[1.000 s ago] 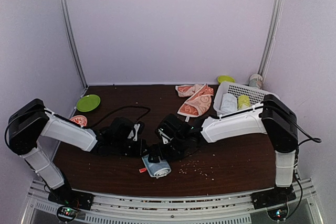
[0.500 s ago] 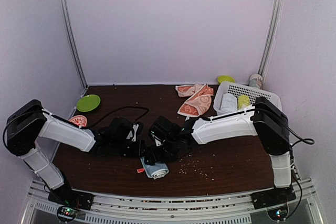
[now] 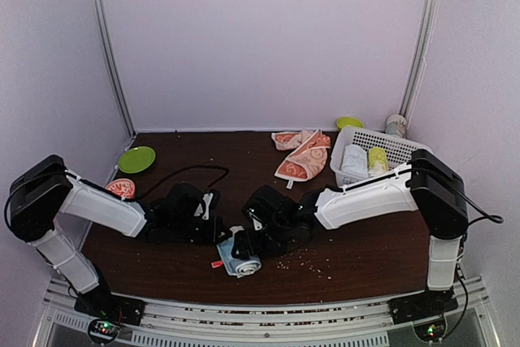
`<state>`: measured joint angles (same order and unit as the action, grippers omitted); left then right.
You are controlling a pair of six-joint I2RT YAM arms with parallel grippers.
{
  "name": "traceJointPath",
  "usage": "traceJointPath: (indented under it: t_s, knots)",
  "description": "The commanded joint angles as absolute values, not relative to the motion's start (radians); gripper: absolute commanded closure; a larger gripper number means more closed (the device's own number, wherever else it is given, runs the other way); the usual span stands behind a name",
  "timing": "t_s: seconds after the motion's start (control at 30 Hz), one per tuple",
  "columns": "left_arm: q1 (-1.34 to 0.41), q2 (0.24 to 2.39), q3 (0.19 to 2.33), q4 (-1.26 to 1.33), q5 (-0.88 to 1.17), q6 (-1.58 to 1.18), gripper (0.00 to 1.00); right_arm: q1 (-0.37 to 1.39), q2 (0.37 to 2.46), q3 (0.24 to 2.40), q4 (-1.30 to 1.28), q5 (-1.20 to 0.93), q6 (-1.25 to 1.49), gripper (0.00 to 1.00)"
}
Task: Roll the towels
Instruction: Pick up the towel from the center of the board.
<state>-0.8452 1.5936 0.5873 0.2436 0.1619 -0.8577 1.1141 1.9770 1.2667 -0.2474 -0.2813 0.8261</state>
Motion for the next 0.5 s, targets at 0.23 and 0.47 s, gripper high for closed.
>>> traceJointPath:
  t_s: [0.23,0.47]
  knots:
    - [-0.852,1.634,0.491,0.14,0.156,-0.872,1.0,1.087,1.945,1.184,0.017,-0.403,0.922,0.12]
    - [-0.851,1.631,0.466,0.165,0.155,-0.877,1.0,1.052,1.945,1.165,-0.018,-0.373,0.926,0.22]
